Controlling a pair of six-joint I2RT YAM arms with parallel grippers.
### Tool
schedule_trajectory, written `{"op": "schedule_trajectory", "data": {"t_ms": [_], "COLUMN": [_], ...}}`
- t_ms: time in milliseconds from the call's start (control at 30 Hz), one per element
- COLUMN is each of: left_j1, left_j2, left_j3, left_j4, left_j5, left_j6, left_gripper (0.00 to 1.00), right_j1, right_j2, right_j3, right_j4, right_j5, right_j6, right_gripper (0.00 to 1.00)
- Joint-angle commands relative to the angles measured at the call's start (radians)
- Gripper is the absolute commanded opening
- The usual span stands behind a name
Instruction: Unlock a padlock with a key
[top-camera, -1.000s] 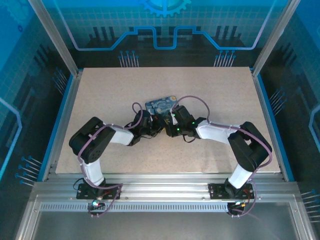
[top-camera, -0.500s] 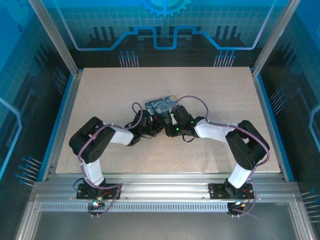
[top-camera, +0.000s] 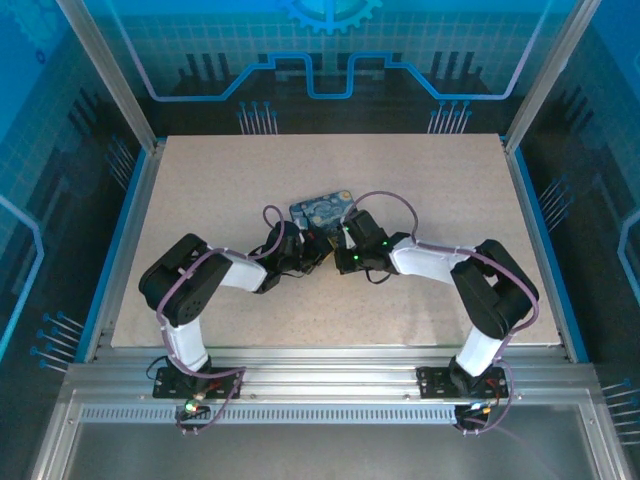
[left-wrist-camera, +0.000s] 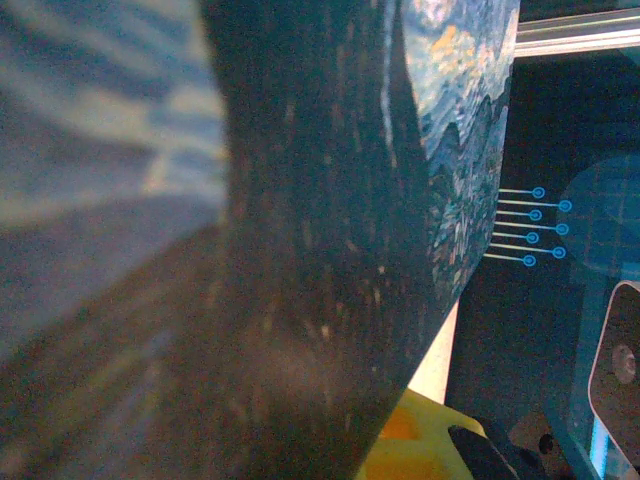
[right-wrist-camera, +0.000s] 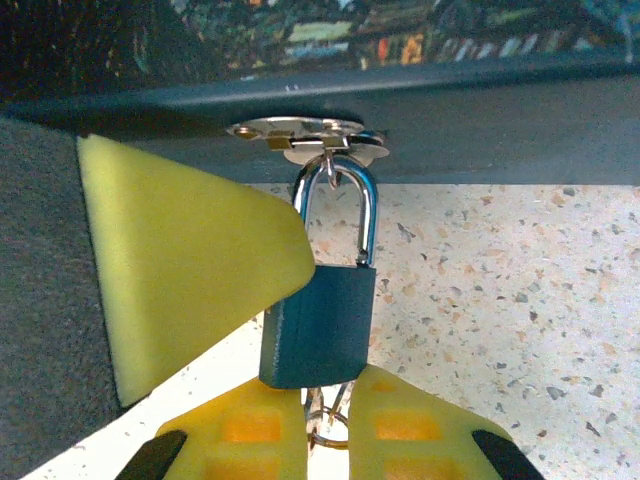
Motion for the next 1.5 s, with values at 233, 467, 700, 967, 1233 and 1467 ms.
{"op": "schedule_trajectory", "data": {"t_ms": [233, 467, 700, 967, 1233, 1467], "left_j1": [-0.002, -0.004, -0.004, -0.002, -0.001, 0.002], "left_j2": [0.035, 0.037, 0.069, 0.072, 0.075, 0.073], "left_j3": [-0.020, 0.002, 0.023, -0.019, -0.016, -0.022], "left_j4": [-0.015, -0.057, -0.081, -0.002, 0.040, 0.050], "left_j5": [0.037, 0.044, 0.066, 0.039, 0.050, 0.055], "left_j6": [-0.034, -0.019, -0.008, -0.035, -0.057, -0.062], "left_gripper": [0.23, 0.22, 0.00, 0.00, 0.00, 0.00], "right_j1": [0.047, 0.083, 0.086, 0.035, -0.011, -0.033], "right_j2": [0.014, 0.041, 0.034, -0.015, -0.127, -0.156], "right_j3": [0.044, 0.081, 0.090, 0.034, -0.092, -0.159], "right_j4": [-0.017, -0.058, -0.078, -0.001, 0.076, 0.137], "right_j5": [0.009, 0.069, 0.091, -0.044, -0.052, -0.075], "right_j6": [-0.104, -0.138, -0.150, -0.046, 0.028, 0.074], "right_gripper": [0.00, 0.00, 0.00, 0.16, 0.35, 0.38]}}
